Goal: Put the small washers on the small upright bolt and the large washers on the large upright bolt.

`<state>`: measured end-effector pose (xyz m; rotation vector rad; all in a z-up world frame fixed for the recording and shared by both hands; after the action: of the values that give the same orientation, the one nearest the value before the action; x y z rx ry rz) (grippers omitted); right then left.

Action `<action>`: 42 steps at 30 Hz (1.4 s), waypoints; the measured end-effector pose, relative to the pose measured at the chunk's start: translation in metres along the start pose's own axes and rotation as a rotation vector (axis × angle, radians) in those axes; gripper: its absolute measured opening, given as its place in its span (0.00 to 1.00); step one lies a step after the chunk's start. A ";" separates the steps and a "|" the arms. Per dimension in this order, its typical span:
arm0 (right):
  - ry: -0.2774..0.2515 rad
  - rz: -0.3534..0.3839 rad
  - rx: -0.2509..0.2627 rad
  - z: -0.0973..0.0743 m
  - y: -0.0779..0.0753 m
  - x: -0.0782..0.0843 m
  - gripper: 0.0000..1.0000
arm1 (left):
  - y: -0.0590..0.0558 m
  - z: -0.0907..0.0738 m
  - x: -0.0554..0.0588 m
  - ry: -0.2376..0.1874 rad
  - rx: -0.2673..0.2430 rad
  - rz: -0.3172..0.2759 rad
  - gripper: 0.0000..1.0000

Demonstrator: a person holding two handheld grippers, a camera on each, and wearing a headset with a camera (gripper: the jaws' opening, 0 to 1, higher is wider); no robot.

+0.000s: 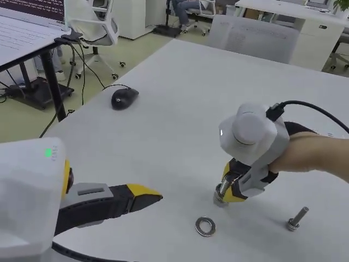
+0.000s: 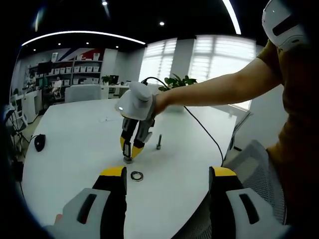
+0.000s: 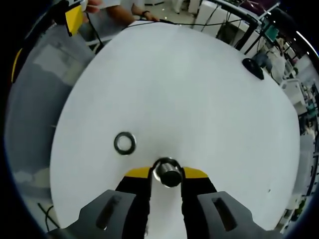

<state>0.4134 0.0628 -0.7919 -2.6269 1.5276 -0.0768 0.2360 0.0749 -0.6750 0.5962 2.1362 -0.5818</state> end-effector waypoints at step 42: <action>-0.034 0.033 0.042 -0.021 0.020 0.012 0.24 | -0.011 -0.007 -0.001 -0.011 -0.019 0.019 0.66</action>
<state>0.4000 0.0407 -0.7734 -2.5562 1.5413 -0.0609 0.2261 0.0701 -0.6681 0.6011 2.1208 -0.5521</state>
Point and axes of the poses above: the centre of the closed fingertips' face, and the gripper's own axes: z roughly forward along the fingers, y roughly to its left, x roughly out of its underside, the point moved 1 cm from there along -z, roughly backward along the fingers, and after that the axes turned 15 degrees about y, right-handed, at the moved point
